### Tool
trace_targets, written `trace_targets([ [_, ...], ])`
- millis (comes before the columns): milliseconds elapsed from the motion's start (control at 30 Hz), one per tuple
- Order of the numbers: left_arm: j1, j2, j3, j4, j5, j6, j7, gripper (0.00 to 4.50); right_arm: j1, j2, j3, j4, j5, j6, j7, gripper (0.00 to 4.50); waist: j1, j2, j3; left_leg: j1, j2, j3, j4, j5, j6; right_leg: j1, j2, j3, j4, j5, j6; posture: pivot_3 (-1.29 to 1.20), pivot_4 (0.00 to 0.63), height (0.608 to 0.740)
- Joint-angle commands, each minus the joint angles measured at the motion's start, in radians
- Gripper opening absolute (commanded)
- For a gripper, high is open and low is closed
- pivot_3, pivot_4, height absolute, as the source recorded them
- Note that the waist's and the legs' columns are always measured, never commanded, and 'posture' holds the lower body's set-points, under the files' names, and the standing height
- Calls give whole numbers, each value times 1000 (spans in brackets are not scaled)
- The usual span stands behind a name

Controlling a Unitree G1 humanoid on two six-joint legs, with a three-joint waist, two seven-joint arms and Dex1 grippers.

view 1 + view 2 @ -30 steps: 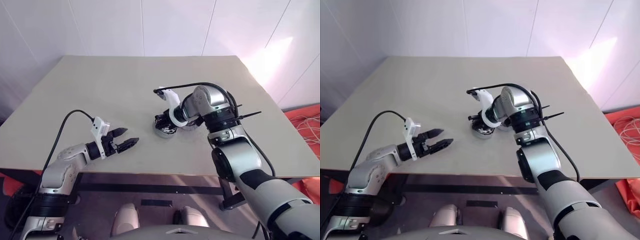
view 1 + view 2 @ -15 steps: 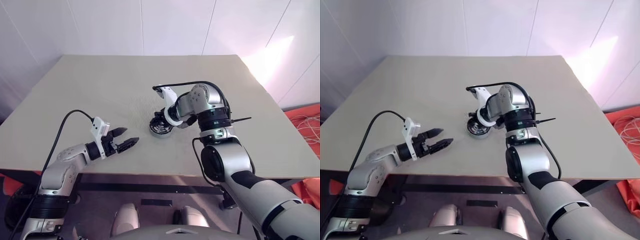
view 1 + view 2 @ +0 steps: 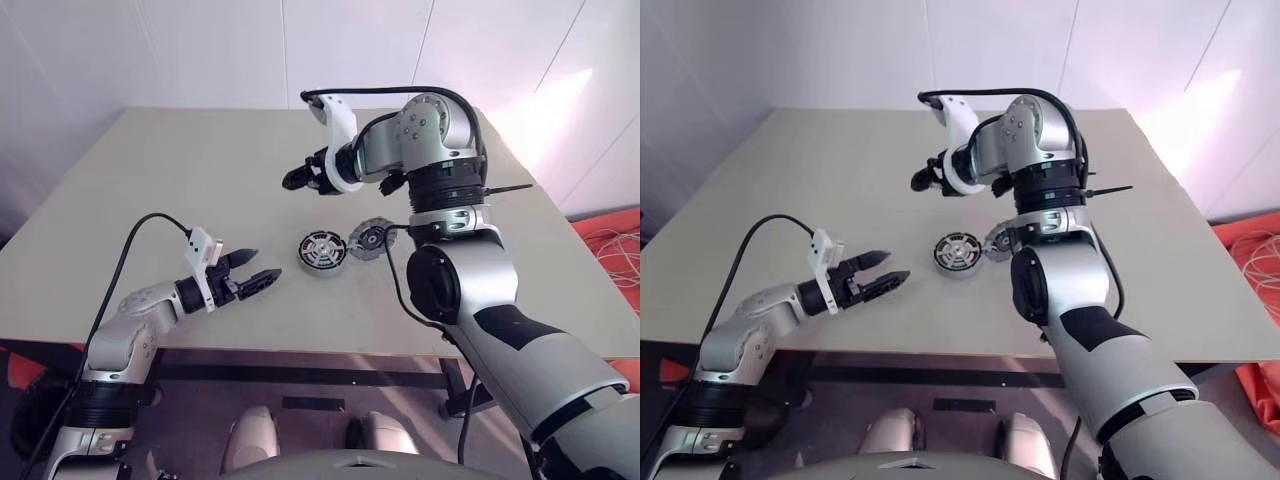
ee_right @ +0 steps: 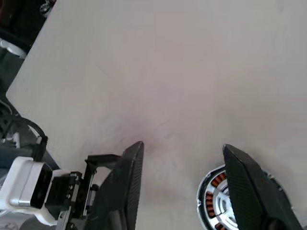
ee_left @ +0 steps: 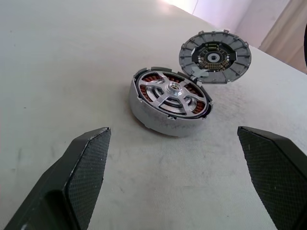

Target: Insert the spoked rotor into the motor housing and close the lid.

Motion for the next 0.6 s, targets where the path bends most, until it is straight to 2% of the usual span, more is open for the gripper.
trace_targets([
  [33, -37, 7, 2, 14, -7, -1, -16, 4500, 86, -122, 93, -114, -5, -175, 162, 2946, 4, -1, 0, 0, 0, 0, 0, 0, 0, 1, 0, 0, 0, 0, 0, 0, 0, 740],
  [167, -73, 31, -7, 46, -2, 16, -41, 4500, 277, -326, 239, -174, -148, -498, 288, 2946, 9, -2, -1, -1, -1, 0, 0, 0, 0, 1, 0, 0, -1, 2, -2, 0, 0, 740],
  [267, -111, 47, -13, 74, -4, 33, -60, 4500, 372, -436, 252, -157, -203, -630, 324, 2946, 11, -2, 0, -1, -1, 0, 1, 0, 0, 1, 0, -1, 0, 3, -5, 0, 0, 740],
  [400, -180, 60, -38, 136, 16, 26, -99, 4500, 489, -533, 190, -164, -231, -712, 312, 2084, 1, -2, 0, -1, -1, 0, 1, 0, 1, 1, 0, -1, 0, 4, -6, 0, 0, 740],
  [567, -239, 55, -64, 198, 40, 11, -133, 4500, 620, -564, 150, -231, -254, -749, 274, 275, -6, -2, -1, 0, 0, 2, 1, 0, 2, 3, 0, 0, 0, 4, -7, 0, 0, 740],
  [600, -250, 52, -71, 209, 44, 8, -140, 4500, 649, -563, 131, -257, -239, -725, 277, 44, -5, -2, -1, 0, 0, 2, 1, 0, 2, 3, 0, 0, 0, 4, -7, 0, 0, 740],
])
